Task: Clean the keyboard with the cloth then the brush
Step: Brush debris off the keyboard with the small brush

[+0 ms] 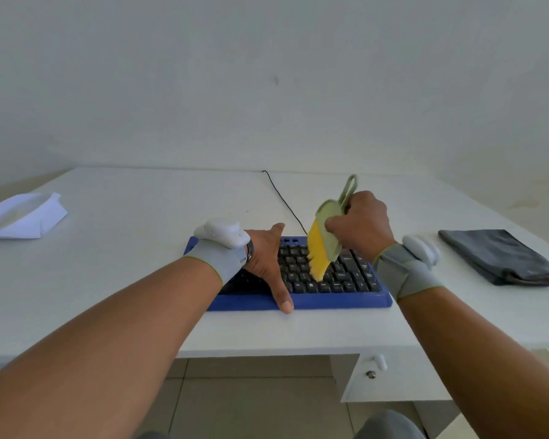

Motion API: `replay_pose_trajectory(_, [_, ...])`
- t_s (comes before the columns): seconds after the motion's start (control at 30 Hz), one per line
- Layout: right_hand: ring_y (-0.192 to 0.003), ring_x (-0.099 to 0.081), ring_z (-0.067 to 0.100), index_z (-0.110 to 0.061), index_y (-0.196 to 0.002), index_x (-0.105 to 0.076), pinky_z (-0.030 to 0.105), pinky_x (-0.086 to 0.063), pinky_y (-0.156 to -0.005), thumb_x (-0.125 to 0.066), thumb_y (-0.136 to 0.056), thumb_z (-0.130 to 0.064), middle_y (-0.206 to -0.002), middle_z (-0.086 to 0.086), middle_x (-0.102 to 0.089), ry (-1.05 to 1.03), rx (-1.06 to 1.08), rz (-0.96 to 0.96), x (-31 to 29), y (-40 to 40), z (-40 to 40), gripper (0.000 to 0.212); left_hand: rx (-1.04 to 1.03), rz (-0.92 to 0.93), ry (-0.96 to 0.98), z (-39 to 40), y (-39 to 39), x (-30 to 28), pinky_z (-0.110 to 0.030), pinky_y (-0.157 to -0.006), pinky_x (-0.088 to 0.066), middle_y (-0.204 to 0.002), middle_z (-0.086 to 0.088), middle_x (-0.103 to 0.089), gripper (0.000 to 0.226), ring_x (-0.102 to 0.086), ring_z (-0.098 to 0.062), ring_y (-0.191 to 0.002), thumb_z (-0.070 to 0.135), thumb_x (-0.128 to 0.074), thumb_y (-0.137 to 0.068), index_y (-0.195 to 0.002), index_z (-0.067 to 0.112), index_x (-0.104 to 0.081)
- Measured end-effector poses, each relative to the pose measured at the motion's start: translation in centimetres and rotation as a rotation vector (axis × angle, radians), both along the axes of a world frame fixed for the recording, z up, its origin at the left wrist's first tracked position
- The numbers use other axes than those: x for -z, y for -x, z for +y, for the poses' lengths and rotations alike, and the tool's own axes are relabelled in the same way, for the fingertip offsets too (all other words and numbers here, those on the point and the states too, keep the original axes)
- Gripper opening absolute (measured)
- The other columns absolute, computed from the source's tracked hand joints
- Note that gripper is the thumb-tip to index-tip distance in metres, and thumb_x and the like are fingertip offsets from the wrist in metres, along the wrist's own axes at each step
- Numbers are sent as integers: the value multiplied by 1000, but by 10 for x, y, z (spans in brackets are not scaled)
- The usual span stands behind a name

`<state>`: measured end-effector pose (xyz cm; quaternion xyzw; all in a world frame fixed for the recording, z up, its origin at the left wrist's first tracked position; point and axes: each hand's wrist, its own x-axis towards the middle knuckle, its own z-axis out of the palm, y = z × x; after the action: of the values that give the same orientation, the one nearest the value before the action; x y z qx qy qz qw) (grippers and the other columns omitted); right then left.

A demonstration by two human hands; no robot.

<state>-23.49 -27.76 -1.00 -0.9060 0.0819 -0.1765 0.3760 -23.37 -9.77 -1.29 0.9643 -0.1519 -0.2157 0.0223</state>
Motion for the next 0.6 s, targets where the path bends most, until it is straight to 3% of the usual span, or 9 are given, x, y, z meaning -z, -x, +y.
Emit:
replay_pose_trajectory(0.1, [-70, -59, 34, -5, -71, -55, 36, -49, -60, -65, -74, -15, -72, 11, -60, 47, 38, -135, 6, -4, 4, 15, 14, -5, -14, -2, 0, -2, -49, -118, -17, -165, -1, -14, 156, -23, -26, -149, 67, -88, -49, -154, 24, 21])
replay_pose_trajectory(0.2, [-61, -53, 32, -6, -61, -48, 30, -41, -50, -64, -74, -14, -59, 8, -53, -11, 66, -219, 3, 4, 4, 22, 26, -18, -23, -2, 0, -2, -50, -118, -19, -164, -2, -17, 155, -26, -27, -148, 67, -87, -50, -155, 23, 18])
replay_pose_trajectory(0.33, [-65, -68, 31, 1, -81, -63, 40, -60, -53, -70, -72, -11, -77, 15, -66, -113, -35, -123, -13, 20, 4, 17, 24, -25, -12, -1, 2, -1, -51, -117, -19, -164, -3, -19, 154, -27, -28, -147, 68, -86, -51, -155, 21, 18])
replay_pose_trajectory(0.43, [-59, -68, 29, 0, -79, -60, 35, -58, -46, -70, -70, -10, -79, 15, -64, -103, -113, 8, -8, 19, 11, 17, 21, -33, -19, 0, 1, -1, -51, -117, -19, -163, -2, -21, 156, -28, -28, -147, 69, -86, -49, -154, 22, 19])
replay_pose_trajectory(0.5, [-64, -67, 32, 0, -77, -60, 42, -60, -55, -69, -68, -15, -78, 14, -64, -27, -61, -28, 1, 9, 19, 19, 23, -35, -22, 0, 1, -1, -51, -117, -19, -163, -2, -22, 156, -28, -28, -147, 70, -86, -49, -154, 22, 19])
replay_pose_trajectory(0.6, [-67, -61, 34, -5, -68, -53, 34, -49, -56, -65, -71, -17, -71, 12, -61, 45, -10, -106, 12, -5, 29, 16, 24, -39, -18, 1, 2, -2, -50, -118, -19, -164, -1, -19, 157, -27, -27, -148, 71, -85, -49, -154, 22, 19])
